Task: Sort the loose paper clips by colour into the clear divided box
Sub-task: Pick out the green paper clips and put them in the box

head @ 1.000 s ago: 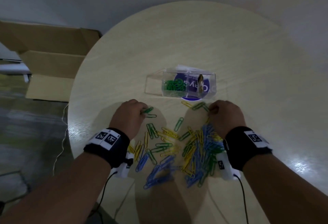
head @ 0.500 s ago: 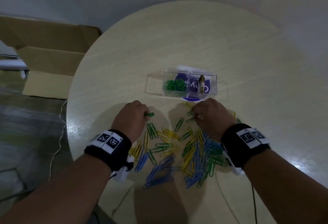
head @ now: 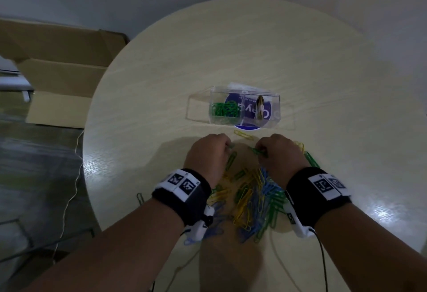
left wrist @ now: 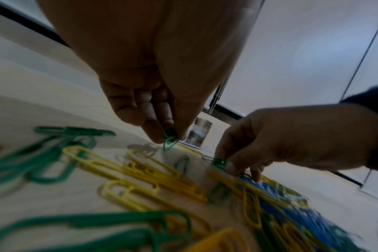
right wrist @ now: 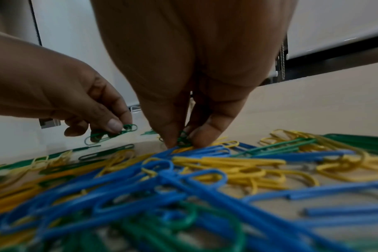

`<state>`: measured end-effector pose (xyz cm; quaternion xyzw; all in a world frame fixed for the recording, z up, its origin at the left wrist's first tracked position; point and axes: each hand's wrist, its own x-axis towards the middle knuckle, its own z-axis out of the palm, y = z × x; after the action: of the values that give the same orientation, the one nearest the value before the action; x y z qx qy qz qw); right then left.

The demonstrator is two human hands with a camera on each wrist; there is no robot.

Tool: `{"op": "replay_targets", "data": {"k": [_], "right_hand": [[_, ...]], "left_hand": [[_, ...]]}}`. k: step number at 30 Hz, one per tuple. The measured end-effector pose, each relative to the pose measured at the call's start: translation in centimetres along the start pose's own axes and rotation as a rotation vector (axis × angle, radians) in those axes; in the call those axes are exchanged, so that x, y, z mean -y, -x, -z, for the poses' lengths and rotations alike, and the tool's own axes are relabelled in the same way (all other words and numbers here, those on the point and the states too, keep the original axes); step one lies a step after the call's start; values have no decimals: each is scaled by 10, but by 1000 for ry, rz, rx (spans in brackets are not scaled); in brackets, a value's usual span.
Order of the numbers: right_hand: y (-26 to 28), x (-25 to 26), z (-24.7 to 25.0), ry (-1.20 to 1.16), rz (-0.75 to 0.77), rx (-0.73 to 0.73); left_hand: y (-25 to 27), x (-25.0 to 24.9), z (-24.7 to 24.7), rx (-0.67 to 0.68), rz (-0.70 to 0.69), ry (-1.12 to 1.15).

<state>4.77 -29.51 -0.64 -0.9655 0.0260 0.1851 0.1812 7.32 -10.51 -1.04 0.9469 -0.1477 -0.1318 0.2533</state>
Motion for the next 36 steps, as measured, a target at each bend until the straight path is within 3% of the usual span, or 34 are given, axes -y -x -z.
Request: {"op": "replay_targets", "data": {"k": [11,20,27,31,33,36], "right_hand": [[4,10,4,133,61,58],[-3,12,3,12,121,118],[3,2,21,-205,39,-103],[4,1,38,-347,-21,-207],[2,3,46,-411,-51,-241],[-11,12,53,-500,-62,-273]], "left_hand": [[10,-6,-8,136,-80,-403],[15,-11,-3,163,-147,-545],[12,7,3,160,-172,-622],[10,12,12,147,-165,-538],[5,12,24,84,-68,-347],[-11,0,49,-139,81,60]]}}
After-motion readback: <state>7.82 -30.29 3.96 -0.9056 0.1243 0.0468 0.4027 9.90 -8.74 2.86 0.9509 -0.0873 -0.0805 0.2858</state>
